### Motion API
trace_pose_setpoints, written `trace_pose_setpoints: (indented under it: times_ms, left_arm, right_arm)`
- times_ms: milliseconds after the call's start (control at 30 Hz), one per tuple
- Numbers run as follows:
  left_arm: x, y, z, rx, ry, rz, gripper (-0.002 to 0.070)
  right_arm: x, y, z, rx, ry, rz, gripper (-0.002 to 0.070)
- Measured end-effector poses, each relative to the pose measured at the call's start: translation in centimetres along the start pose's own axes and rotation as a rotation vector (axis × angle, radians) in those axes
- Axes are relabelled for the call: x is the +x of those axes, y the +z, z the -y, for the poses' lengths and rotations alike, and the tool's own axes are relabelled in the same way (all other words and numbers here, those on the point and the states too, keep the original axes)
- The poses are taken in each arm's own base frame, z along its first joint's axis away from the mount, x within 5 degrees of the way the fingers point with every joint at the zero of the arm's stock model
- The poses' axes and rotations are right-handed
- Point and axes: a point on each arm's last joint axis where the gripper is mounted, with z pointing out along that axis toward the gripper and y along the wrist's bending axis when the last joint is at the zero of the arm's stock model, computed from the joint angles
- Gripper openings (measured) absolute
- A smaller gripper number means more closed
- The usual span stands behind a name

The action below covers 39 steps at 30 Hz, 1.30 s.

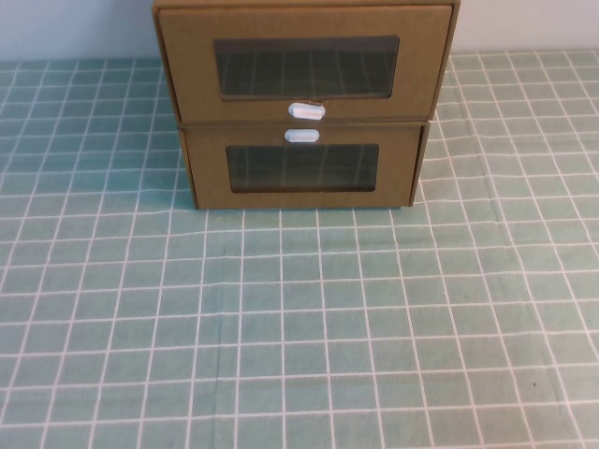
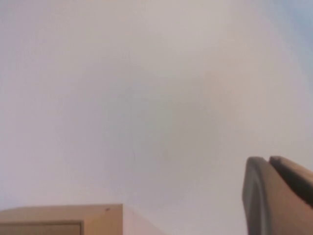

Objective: Open the shoe box
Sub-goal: 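Pull the top drawer of the cardboard box fully open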

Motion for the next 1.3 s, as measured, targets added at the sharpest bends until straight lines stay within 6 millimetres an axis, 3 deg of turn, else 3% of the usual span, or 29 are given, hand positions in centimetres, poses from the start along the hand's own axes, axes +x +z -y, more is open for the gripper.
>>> trace_pose_setpoints:
  times_ms: [200, 500, 600, 767, 900, 1033, 1200, 1300]
  left_arm:
    - [-0.5, 0.0, 0.0, -0.004, -0.006, 0.056, -0.0005]
    - [-4.7, -0.8, -0.3, 0.017, -0.221, 0.460, -0.0005]
    - [-8.3, -0.7, -0.3, 0.031, -0.230, 0.552, -0.0005]
    - [-16.8, -0.9, -0.1, 0.053, -0.226, 0.696, -0.0005]
    - [-21.7, 1.4, 0.1, 0.058, -0.224, 0.621, -0.0005]
    - [-25.3, 5.1, 0.4, 0.060, -0.224, 0.448, -0.0005]
    - [-25.5, 11.4, 0.9, 0.050, -0.223, 0.078, -0.0005]
    - [-23.8, 14.9, 1.1, 0.038, -0.220, -0.123, -0.0005]
  right_arm:
    - [-1.0, -0.1, 0.0, -0.007, 0.025, 0.107, -0.0014]
    - [-4.1, -0.1, -0.2, -0.040, 0.128, 0.352, -0.0014]
    - [-7.6, 0.7, -0.5, -0.055, 0.148, 0.416, -0.0014]
    - [-14.9, 1.9, -1.2, -0.088, 0.258, 0.447, -0.0014]
    - [-19.7, 4.2, -1.6, -0.087, 0.284, 0.388, -0.0014]
    - [-21.4, 8.9, -1.9, -0.044, 0.290, 0.161, -0.0014]
    - [-19.6, 15.1, -1.9, 0.035, 0.289, -0.233, -0.0014]
    - [-16.0, 18.4, -1.7, 0.088, 0.273, -0.486, -0.0014]
